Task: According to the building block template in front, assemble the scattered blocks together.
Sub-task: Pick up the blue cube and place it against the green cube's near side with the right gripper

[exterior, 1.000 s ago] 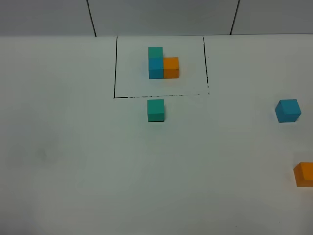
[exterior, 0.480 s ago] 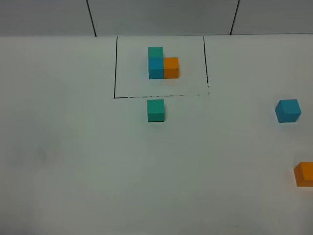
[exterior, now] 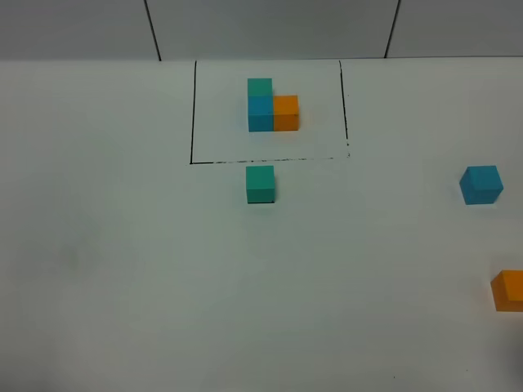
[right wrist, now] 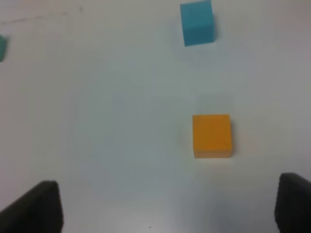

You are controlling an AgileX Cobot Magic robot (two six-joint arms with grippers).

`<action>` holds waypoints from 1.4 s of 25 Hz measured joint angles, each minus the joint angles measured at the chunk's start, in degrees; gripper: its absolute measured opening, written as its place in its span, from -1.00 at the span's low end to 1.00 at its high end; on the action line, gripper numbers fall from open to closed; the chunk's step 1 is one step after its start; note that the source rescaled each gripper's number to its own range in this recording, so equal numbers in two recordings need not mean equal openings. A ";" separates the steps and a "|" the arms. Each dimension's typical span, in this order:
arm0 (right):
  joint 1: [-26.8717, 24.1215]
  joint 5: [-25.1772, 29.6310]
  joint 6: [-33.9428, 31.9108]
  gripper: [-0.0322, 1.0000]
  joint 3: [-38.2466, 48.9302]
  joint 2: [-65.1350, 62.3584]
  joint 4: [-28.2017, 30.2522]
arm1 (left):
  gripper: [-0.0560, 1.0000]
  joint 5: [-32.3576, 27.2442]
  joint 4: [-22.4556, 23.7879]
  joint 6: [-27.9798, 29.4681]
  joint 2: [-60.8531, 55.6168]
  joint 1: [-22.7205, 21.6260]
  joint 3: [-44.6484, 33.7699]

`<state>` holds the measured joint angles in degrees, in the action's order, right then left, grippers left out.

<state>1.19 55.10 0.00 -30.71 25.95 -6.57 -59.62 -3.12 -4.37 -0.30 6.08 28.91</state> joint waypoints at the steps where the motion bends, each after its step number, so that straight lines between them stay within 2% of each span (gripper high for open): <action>1: 0.00 -1.95 0.00 0.56 -0.20 3.74 0.00 | 0.60 0.00 0.00 0.00 0.00 0.00 0.00; 7: 0.18 -12.31 3.50 0.56 -8.32 32.74 0.22 | 0.60 0.00 0.00 0.00 0.00 0.00 0.00; 11: 0.29 -14.06 4.64 0.56 -17.88 50.39 0.22 | 0.60 0.00 0.00 0.00 0.00 0.00 0.00; 16: 0.29 -15.13 5.03 0.56 -27.94 64.90 1.20 | 0.60 0.00 -0.05 0.05 0.00 0.00 0.00; 23: 0.98 -17.18 5.08 0.56 -33.06 75.02 1.99 | 0.60 0.00 -0.05 0.05 0.00 0.00 0.00; 35: 2.36 -19.46 4.14 0.56 -35.98 80.29 5.09 | 0.60 0.00 -0.05 0.11 0.00 0.00 0.00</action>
<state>3.55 35.63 4.14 -66.70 106.24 -1.48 -59.62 -3.17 -4.26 -0.30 6.08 28.91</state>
